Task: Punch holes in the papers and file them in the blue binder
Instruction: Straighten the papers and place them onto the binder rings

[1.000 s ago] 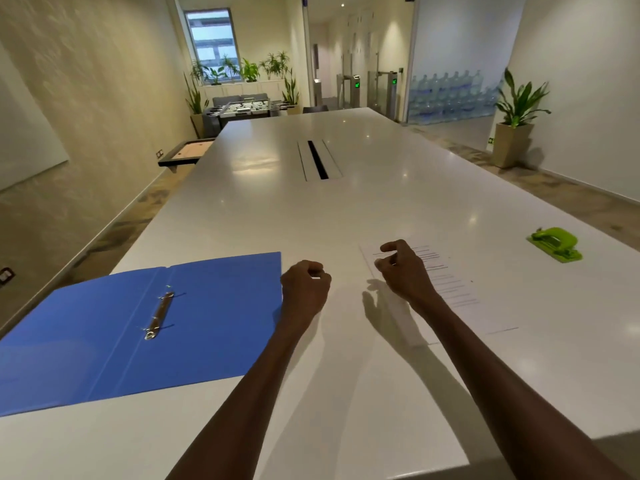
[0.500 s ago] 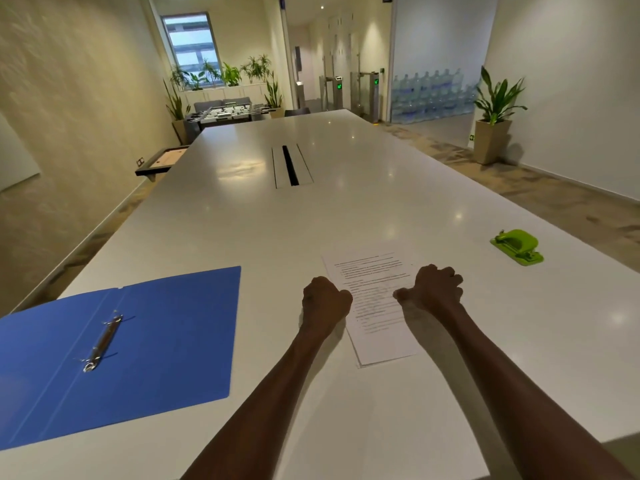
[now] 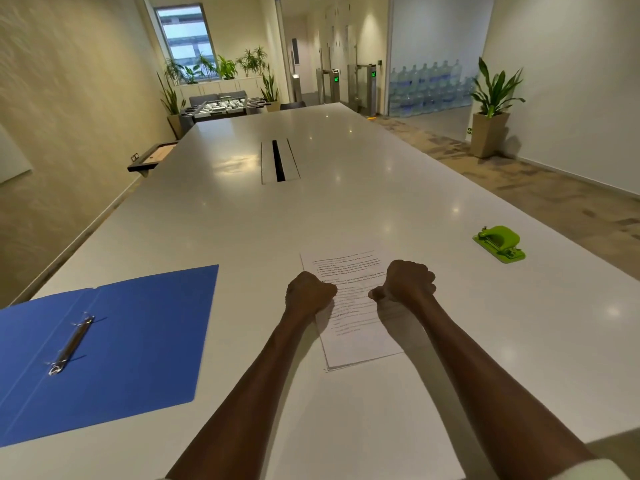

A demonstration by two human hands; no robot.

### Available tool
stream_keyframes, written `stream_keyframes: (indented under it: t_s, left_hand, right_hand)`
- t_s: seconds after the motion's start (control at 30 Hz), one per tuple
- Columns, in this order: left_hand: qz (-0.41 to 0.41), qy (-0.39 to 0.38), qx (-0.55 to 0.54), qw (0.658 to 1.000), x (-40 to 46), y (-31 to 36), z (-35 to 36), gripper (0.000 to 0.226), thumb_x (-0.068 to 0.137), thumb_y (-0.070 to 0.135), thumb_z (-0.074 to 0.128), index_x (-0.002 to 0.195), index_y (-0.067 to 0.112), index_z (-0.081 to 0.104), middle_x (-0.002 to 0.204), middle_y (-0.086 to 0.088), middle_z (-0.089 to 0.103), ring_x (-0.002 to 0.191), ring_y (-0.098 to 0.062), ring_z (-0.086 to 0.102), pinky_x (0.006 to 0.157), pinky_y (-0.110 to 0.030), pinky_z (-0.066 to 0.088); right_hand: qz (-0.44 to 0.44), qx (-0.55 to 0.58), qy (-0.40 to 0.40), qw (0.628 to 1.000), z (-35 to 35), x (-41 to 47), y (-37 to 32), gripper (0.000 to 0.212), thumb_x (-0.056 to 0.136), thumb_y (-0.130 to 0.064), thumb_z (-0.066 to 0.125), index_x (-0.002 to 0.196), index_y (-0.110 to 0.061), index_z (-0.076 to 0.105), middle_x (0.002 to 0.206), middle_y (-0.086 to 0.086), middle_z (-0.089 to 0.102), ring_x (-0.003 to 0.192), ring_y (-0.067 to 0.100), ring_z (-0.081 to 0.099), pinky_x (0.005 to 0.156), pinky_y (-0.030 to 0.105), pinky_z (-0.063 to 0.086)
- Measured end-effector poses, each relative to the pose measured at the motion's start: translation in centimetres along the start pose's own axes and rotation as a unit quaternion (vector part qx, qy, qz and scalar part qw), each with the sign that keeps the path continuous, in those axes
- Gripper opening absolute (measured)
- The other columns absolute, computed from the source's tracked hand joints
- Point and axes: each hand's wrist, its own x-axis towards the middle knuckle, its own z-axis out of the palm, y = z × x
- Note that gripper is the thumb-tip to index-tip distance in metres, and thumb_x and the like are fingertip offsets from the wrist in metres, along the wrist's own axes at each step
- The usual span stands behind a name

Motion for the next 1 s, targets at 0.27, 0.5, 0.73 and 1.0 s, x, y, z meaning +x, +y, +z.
stream_keyframes:
  t_s: [0.27,0.5,0.73,1.0]
  left_hand:
    - [0.019,0.014,0.117,0.993,-0.5,-0.3,0.4,0.03,0.078,0.017,0.074,0.099,0.003,0.058,0.093,-0.006,0.057,0.091,-0.02,0.063,0.069,-0.023,0.046]
    - [0.03,0.036,0.174,0.984,-0.8,-0.1,0.5,0.053,0.081,0.025,0.075,0.119,-0.003,0.051,0.098,-0.006,0.054,0.113,-0.023,0.061,0.081,-0.026,0.048]
    - [0.055,0.041,0.177,0.982,-0.9,-0.3,0.6,0.035,0.084,0.026,0.072,0.103,0.002,0.055,0.067,0.005,0.026,0.113,-0.025,0.06,0.081,-0.029,0.048]
    - [0.025,0.059,0.119,0.991,-0.5,-1.2,1.1,0.056,0.078,0.027,0.078,0.118,-0.001,0.052,0.116,-0.013,0.064,0.108,-0.026,0.063,0.076,-0.025,0.044]
  right_hand:
    - [-0.023,0.005,-0.026,0.999,0.3,1.2,0.5,0.093,0.05,-0.064,0.083,0.119,-0.011,0.054,0.125,0.016,0.053,0.117,0.036,0.045,0.092,0.047,0.047]
    - [-0.01,0.016,-0.008,1.0,0.3,0.7,0.4,0.09,0.056,-0.055,0.086,0.125,-0.009,0.052,0.13,0.018,0.042,0.122,0.033,0.037,0.093,0.043,0.045]
    - [-0.03,0.022,0.01,0.999,0.3,0.7,-0.7,0.087,0.051,-0.041,0.093,0.122,-0.007,0.056,0.126,0.011,0.052,0.119,0.035,0.048,0.094,0.044,0.047]
    - [-0.05,0.153,0.018,0.987,0.0,1.3,0.7,0.074,0.064,-0.023,0.086,0.122,0.006,0.052,0.126,0.018,0.053,0.115,0.035,0.057,0.089,0.039,0.052]
